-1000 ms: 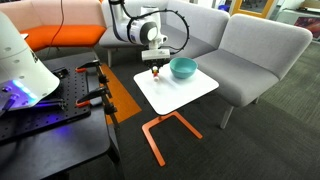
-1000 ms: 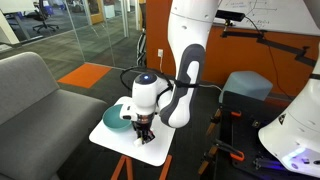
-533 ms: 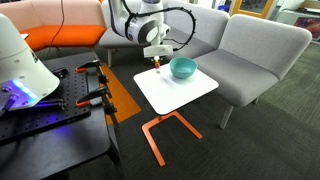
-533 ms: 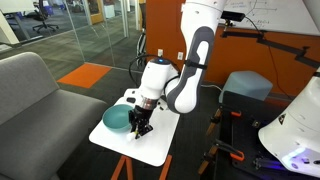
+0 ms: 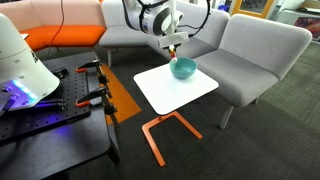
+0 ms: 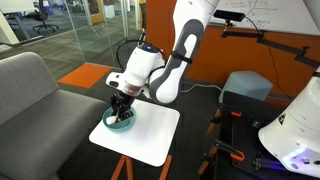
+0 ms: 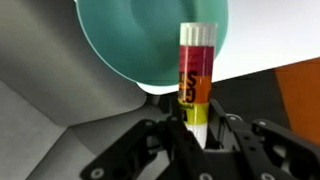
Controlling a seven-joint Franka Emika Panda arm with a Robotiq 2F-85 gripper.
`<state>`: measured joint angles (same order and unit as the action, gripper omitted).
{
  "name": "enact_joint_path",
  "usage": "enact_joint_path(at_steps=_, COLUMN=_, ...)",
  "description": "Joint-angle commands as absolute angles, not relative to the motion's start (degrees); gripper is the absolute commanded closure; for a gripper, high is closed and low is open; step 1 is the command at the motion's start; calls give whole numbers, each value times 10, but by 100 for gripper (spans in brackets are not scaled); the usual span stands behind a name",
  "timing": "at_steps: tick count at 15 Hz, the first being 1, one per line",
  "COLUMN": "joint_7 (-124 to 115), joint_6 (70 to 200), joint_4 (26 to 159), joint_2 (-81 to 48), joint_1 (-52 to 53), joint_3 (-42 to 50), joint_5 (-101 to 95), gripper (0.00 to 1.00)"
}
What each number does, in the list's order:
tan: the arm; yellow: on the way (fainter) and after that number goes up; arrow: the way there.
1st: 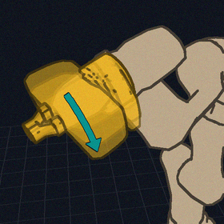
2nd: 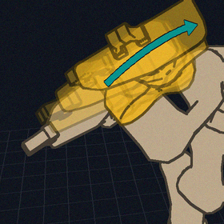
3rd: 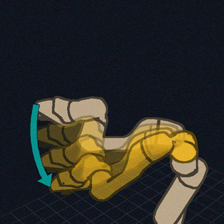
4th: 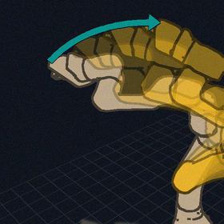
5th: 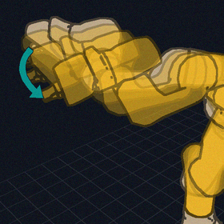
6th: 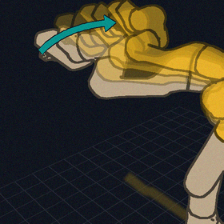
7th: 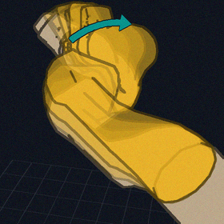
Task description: Put the glue stick in the green bowl
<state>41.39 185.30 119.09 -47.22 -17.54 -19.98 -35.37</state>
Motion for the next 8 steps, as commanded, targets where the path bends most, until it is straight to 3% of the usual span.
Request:
enact_joint_path(at_steps=1, joint_7=409, joint_6=1790, joint_4=1131, joint_2=-479, joint_1=-122, joint_3=-168, joint_5=-342, gripper=92)
enact_joint_path(at_steps=8, joint_7=403, joint_6=1662, joint_4=1011, joint_2=-538, joint_1=-16, joint_3=-79, joint_5=-308, gripper=92)
